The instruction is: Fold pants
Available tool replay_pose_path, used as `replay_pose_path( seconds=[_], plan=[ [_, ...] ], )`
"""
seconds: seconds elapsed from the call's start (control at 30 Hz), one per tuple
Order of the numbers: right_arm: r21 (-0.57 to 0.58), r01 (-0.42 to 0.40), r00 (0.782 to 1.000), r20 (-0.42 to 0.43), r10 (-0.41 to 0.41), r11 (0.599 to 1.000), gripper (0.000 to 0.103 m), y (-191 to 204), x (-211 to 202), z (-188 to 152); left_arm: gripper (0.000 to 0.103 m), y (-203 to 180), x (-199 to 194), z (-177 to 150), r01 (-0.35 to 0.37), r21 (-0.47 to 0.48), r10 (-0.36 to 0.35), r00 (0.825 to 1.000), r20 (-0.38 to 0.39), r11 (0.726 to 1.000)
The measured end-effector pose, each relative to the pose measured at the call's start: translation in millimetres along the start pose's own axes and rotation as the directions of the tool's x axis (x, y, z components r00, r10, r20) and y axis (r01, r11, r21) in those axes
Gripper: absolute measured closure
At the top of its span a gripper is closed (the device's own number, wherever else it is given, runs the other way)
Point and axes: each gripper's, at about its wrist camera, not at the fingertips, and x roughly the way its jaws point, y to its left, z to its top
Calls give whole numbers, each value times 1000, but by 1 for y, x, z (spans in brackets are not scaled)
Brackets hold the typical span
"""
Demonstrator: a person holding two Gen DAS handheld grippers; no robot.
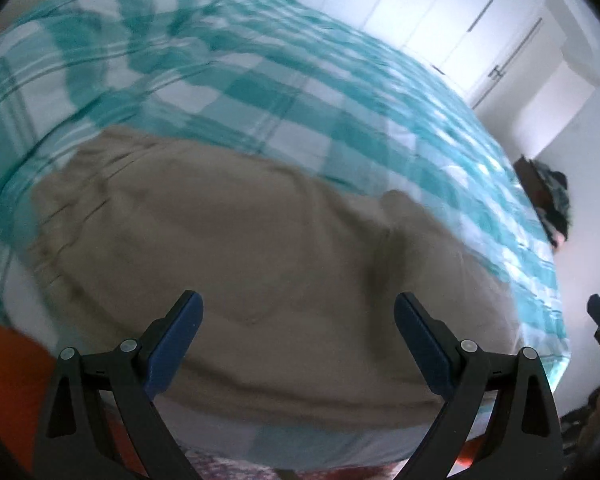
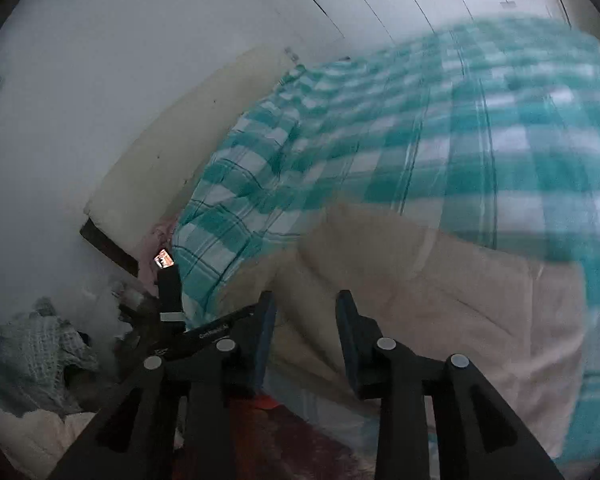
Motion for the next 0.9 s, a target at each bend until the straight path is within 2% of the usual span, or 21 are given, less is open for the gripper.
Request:
replay_pose_path(
  seconds=[0.07,0.13,0.2,0.27,0.33,0.37,0.43,0.47,0.53,0.57,0.6,0.63,0.67,0.7,0.77,0.83,0.9],
  plan=[
    [-21,90,996,25,-90,996,71,-16,-4,-9,6,5,3,-4,2,-25,-2,1000,-7,1000],
    [-37,229,972,64,-227,973,71,-44,-16,-17,6,0,3,-5,28,-29,-28,1000,1,999],
    [-12,315,948,51,-314,949,71,-76,-19,-28,6,-20,2,-4,53,24,-53,998,14,998],
    [12,338,940,-48,-337,941,71,-106,-5,-53,6,-49,3,-5,83,98,-85,996,8,992],
    [24,337,929,-168,-328,941,70,-131,17,-77,6,-90,12,-10,132,198,-126,991,-42,971],
    [14,343,924,-185,-334,939,70,-139,24,-90,6,-106,17,-12,149,236,-138,988,-65,960],
    [-20,348,932,-104,-348,937,70,-138,18,-104,6,-145,29,-23,191,326,-161,980,-118,926],
    [-21,353,929,-111,-354,935,71,-139,18,-102,6,-165,38,-30,203,380,-161,977,-141,902],
    [-28,371,924,-92,-372,928,71,-134,7,-95,6,-187,56,-44,160,467,-96,983,-158,870],
    [-45,392,917,-57,-394,919,71,-124,-1,-96,6,-190,71,-53,105,495,-27,986,-162,862],
    [-82,421,907,6,-422,904,71,-116,-11,-95,6,-188,78,-58,79,497,9,985,-172,864],
    [-102,425,905,31,-424,899,71,-107,-10,-94,6,-180,89,-63,58,481,45,979,-199,875],
    [-118,423,906,44,-421,898,71,-102,-11,-94,6,-171,93,-65,65,456,38,976,-213,888],
    [-121,419,907,25,-419,900,71,-106,-9,-94,6,-160,89,-66,71,442,21,980,-199,894],
    [-83,415,903,-81,-421,906,70,-127,4,-104,7,-157,79,-66,43,462,47,982,-183,886],
    [-16,377,923,-72,-377,926,70,-139,4,-108,6,-157,68,-59,57,433,23,984,-178,899],
    [20,360,931,-80,-357,933,70,-142,2,-104,6,-160,59,-44,92,401,-30,987,-157,911]
  ],
)
